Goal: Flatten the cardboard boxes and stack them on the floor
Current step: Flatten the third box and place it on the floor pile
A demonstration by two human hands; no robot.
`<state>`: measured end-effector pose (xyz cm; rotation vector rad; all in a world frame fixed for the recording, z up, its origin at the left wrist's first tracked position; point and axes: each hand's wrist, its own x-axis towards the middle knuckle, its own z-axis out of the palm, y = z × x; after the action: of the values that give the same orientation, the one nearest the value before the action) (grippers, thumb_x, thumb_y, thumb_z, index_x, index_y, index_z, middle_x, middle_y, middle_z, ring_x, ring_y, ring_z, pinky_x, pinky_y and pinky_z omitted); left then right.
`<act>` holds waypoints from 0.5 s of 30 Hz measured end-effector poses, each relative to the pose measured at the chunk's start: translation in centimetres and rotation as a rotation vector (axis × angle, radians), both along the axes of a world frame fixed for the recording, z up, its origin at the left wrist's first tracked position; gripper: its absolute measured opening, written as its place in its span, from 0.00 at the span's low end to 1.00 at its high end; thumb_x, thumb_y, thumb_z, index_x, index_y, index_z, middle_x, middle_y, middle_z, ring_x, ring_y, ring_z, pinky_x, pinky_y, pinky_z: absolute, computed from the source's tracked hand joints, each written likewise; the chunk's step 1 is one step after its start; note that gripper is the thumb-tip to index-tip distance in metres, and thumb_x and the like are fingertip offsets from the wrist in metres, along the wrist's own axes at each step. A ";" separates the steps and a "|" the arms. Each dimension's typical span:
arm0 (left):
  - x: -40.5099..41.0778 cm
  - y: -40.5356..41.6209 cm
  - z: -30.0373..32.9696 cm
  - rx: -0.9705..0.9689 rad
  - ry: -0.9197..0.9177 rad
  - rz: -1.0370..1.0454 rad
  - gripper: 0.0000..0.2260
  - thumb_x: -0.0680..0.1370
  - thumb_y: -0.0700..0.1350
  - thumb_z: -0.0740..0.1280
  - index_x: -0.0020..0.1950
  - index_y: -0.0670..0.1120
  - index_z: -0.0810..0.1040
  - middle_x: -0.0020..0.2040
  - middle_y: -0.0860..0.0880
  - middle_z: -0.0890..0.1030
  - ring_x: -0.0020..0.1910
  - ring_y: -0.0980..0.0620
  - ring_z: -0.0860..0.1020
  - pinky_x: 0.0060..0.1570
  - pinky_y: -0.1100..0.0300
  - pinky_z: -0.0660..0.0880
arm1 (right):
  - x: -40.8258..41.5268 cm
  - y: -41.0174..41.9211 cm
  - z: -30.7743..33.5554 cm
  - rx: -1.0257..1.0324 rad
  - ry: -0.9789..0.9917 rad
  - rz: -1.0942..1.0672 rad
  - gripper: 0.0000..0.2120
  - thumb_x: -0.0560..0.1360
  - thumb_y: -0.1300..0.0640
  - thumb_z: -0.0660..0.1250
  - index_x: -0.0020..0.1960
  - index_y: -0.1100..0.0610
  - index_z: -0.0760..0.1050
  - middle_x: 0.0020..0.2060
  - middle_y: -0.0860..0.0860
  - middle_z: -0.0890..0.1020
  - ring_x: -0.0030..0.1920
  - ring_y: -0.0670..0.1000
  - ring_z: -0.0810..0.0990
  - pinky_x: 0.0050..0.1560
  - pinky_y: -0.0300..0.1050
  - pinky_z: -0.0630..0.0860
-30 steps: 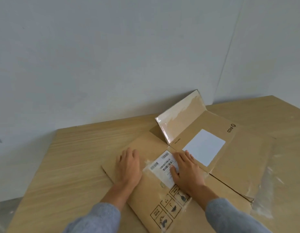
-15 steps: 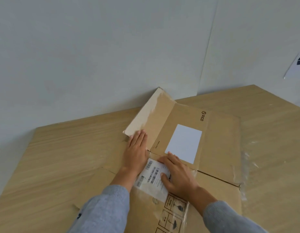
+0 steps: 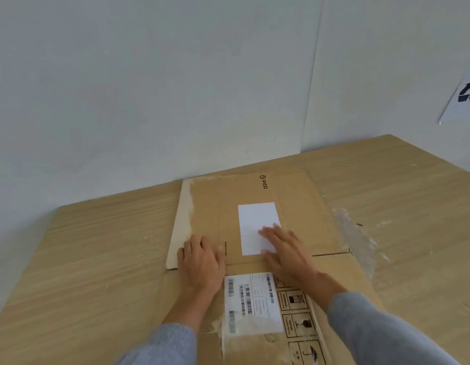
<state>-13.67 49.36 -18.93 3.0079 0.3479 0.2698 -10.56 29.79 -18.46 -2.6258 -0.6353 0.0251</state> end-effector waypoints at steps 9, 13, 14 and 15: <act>3.3 0.0 -2.1 -0.070 -0.018 -0.039 0.33 0.71 0.57 0.43 0.70 0.43 0.67 0.70 0.44 0.71 0.68 0.44 0.69 0.67 0.47 0.63 | 3.7 -0.9 -1.6 -0.195 0.090 -0.080 0.29 0.79 0.43 0.44 0.77 0.50 0.42 0.77 0.45 0.47 0.77 0.49 0.44 0.75 0.51 0.41; 4.0 -0.4 -1.8 -0.089 -0.040 0.029 0.31 0.71 0.57 0.45 0.68 0.45 0.69 0.65 0.47 0.73 0.62 0.45 0.71 0.63 0.48 0.65 | 7.9 -3.0 -0.9 -0.133 0.084 -0.246 0.27 0.80 0.47 0.47 0.77 0.53 0.48 0.77 0.48 0.51 0.77 0.51 0.48 0.75 0.52 0.46; 4.0 -0.4 -2.1 -0.084 -0.036 0.030 0.32 0.71 0.57 0.44 0.69 0.45 0.68 0.68 0.47 0.71 0.65 0.45 0.70 0.64 0.48 0.63 | 8.6 -3.4 -1.3 -0.149 0.071 -0.274 0.27 0.80 0.47 0.46 0.77 0.52 0.46 0.77 0.48 0.51 0.77 0.51 0.47 0.75 0.52 0.45; 4.3 -0.4 -2.3 -0.073 -0.042 0.026 0.32 0.71 0.58 0.43 0.70 0.45 0.67 0.69 0.47 0.70 0.67 0.46 0.68 0.65 0.48 0.62 | 9.2 -3.6 -1.6 -0.168 0.064 -0.281 0.27 0.80 0.46 0.46 0.77 0.51 0.45 0.77 0.47 0.50 0.77 0.51 0.46 0.76 0.53 0.45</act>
<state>-9.39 48.99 -21.23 2.9234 0.3849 0.3154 -1.36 26.16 -20.08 -2.8402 -0.2482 0.0798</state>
